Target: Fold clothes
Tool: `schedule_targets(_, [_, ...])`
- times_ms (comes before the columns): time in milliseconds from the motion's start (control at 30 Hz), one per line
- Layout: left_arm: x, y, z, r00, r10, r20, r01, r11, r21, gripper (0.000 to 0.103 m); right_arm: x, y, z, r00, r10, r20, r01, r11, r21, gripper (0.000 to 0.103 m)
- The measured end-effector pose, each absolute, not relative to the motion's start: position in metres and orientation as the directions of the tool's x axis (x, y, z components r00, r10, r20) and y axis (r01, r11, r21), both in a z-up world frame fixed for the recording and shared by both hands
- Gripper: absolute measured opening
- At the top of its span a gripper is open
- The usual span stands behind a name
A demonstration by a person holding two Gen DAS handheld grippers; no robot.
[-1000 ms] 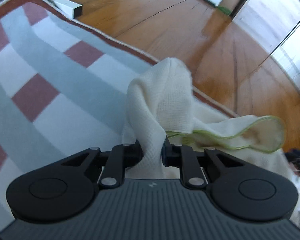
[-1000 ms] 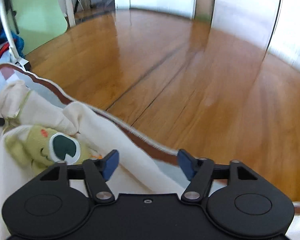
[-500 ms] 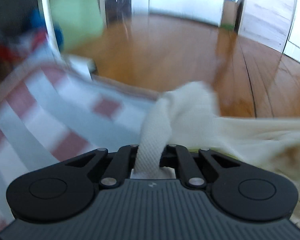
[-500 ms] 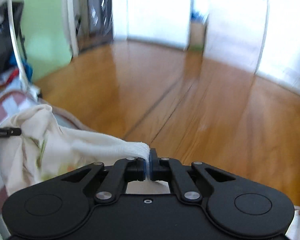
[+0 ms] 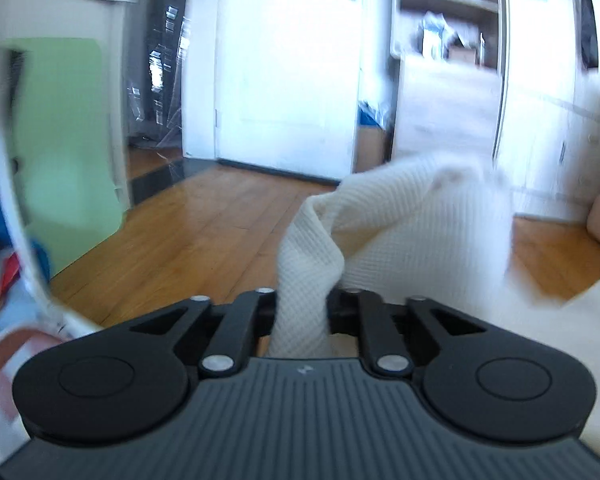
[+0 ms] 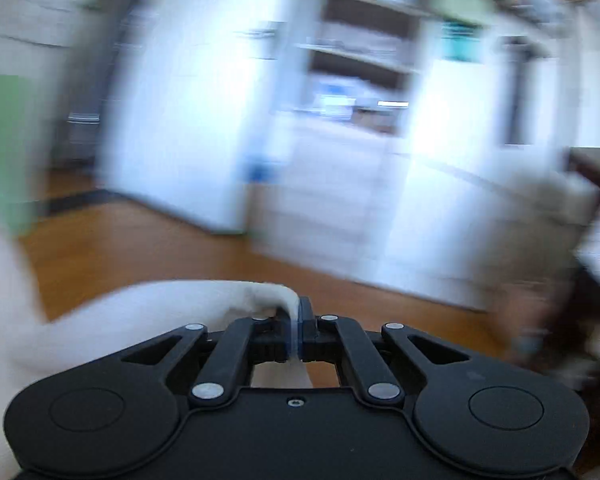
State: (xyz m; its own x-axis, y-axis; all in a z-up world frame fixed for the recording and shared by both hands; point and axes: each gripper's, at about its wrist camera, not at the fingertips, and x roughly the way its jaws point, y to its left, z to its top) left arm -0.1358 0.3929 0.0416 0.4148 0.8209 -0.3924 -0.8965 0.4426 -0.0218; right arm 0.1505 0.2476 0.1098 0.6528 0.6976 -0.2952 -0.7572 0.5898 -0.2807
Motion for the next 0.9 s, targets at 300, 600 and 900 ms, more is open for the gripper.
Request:
schedule_targets(300, [-0.149, 0.36, -0.066, 0.422, 0.62, -0.662, -0.855, 0.514, -0.064, 0.08, 0.18, 0.228, -0.022, 0.557, 0.527, -0.642, -0.774, 0.609, -0.171, 0.075])
schedule_targets(600, [-0.207, 0.294, -0.136, 0.39, 0.393, -0.833, -0.874, 0.441, -0.202, 0.08, 0.104, 0.161, -0.101, 0.051, 0.615, -0.787, -0.859, 0.429, 0.279, 0.075])
schedule_targets(900, [-0.2, 0.267, -0.151, 0.435, 0.226, -0.871, -0.802, 0.537, -0.261, 0.08, 0.019, 0.142, -0.118, -0.24, 0.516, -0.823, -0.823, 0.342, 0.454, 0.075])
